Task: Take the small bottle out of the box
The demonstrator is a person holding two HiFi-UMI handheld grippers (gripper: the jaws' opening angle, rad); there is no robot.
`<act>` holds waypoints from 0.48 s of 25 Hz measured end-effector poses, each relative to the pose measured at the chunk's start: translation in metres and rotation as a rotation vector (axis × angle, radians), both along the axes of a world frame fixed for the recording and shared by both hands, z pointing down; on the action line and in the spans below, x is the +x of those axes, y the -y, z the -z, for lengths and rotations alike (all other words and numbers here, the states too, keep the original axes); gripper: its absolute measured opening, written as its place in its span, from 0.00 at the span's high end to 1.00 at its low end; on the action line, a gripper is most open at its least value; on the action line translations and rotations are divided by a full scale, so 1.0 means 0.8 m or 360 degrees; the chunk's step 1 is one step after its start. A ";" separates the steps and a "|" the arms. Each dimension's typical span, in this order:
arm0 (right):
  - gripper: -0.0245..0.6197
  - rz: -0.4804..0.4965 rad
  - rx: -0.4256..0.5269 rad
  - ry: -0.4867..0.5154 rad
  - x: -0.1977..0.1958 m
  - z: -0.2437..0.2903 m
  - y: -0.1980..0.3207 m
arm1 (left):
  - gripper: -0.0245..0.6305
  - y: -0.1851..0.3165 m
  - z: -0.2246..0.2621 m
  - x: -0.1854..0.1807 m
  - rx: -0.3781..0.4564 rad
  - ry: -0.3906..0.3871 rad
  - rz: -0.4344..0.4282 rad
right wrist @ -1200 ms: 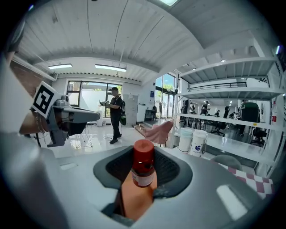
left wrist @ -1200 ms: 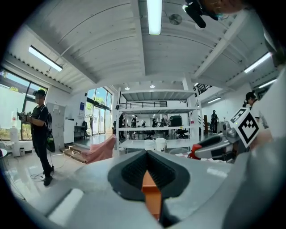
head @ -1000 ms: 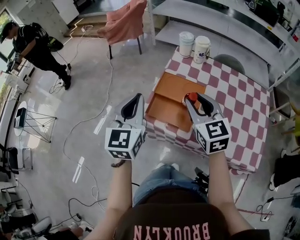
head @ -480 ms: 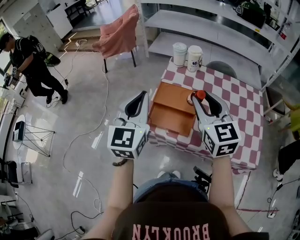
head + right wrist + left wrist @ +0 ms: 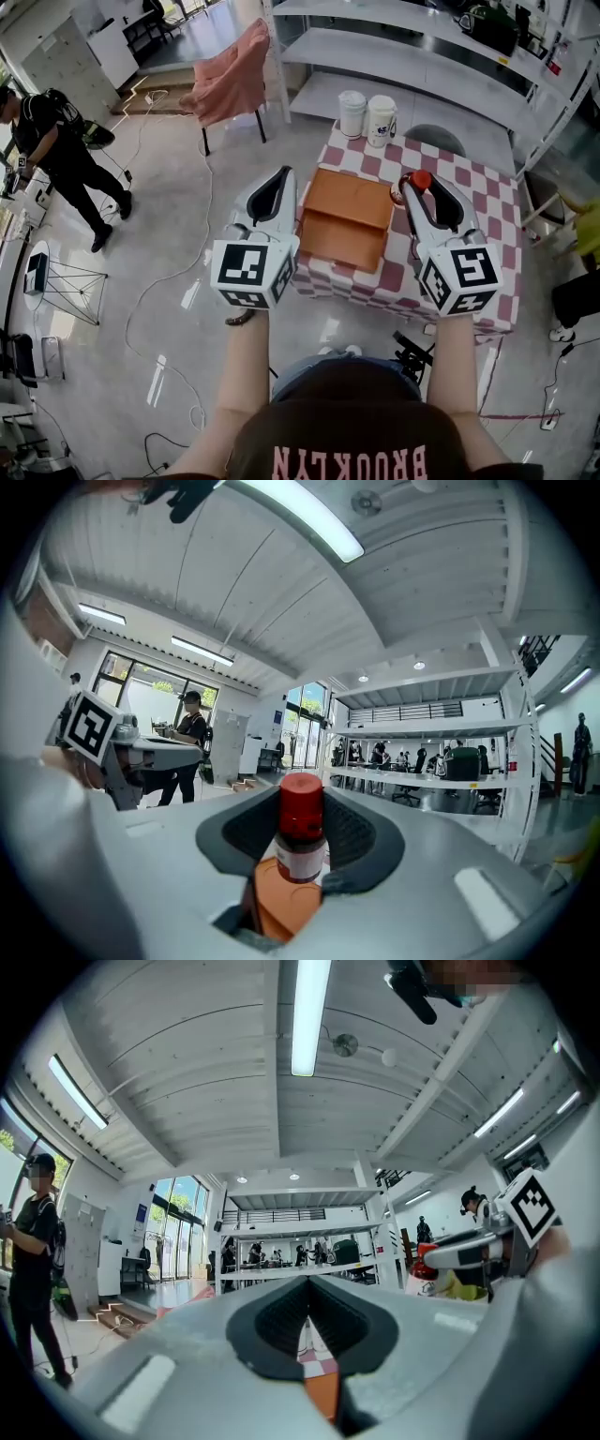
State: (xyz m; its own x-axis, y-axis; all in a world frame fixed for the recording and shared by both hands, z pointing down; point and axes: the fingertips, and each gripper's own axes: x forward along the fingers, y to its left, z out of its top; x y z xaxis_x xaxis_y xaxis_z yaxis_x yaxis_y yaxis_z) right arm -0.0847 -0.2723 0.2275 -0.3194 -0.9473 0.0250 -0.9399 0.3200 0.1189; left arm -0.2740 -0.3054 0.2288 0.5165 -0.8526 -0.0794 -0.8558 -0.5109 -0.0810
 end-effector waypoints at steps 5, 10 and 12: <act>0.75 -0.0008 0.0030 -0.0023 0.004 0.008 -0.005 | 0.96 -0.002 0.007 0.004 0.0025 -0.0010 -0.0011; 0.75 -0.0004 0.0026 -0.0027 0.002 0.009 -0.009 | 0.96 -0.006 0.010 0.004 0.0029 -0.0011 -0.0015; 0.75 0.0001 0.0023 -0.0028 0.001 0.008 -0.011 | 0.96 -0.006 0.011 0.004 0.0032 -0.0013 -0.0017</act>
State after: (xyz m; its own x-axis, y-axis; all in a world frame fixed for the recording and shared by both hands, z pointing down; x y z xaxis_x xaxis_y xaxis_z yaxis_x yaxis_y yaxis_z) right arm -0.0841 -0.2637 0.2210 -0.3197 -0.9474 0.0166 -0.9374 0.3188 0.1399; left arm -0.2712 -0.3003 0.2201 0.5247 -0.8453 -0.1006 -0.8511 -0.5183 -0.0841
